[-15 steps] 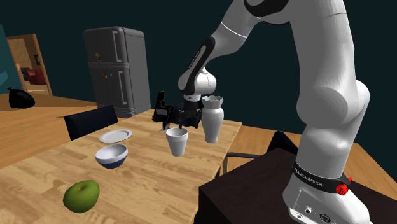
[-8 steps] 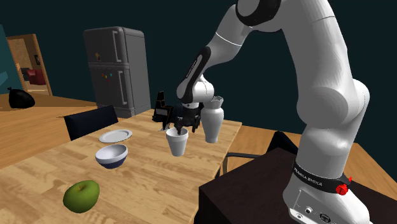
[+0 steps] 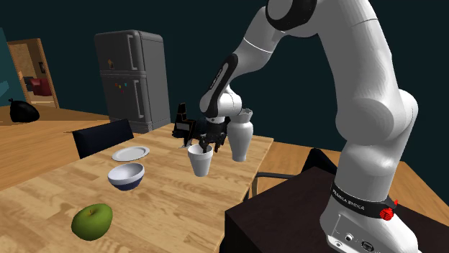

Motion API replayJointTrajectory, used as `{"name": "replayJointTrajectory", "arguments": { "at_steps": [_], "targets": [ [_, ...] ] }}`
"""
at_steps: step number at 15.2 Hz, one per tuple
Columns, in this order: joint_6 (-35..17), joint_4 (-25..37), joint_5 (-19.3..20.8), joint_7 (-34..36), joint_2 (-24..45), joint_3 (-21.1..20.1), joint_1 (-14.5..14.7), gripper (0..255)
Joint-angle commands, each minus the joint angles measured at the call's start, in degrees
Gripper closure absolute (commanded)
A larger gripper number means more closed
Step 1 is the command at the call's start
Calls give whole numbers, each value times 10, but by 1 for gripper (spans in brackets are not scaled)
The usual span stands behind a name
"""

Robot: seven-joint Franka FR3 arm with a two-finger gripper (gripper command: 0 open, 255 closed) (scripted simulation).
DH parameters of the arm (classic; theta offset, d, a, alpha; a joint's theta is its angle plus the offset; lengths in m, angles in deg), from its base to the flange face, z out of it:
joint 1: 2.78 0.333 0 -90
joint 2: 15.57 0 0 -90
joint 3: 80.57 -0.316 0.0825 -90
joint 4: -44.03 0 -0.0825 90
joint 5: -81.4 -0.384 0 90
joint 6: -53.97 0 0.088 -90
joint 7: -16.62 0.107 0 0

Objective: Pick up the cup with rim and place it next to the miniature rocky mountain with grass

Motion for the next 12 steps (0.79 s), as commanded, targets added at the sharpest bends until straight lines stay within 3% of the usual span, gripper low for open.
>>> {"name": "replayJointTrajectory", "arguments": {
  "at_steps": [1, 12],
  "targets": [
    [0, 0, 0, 0, 0, 0, 0, 255],
    [17, -3, 1, 3, -20, 1, 1, 255]
  ]
}}
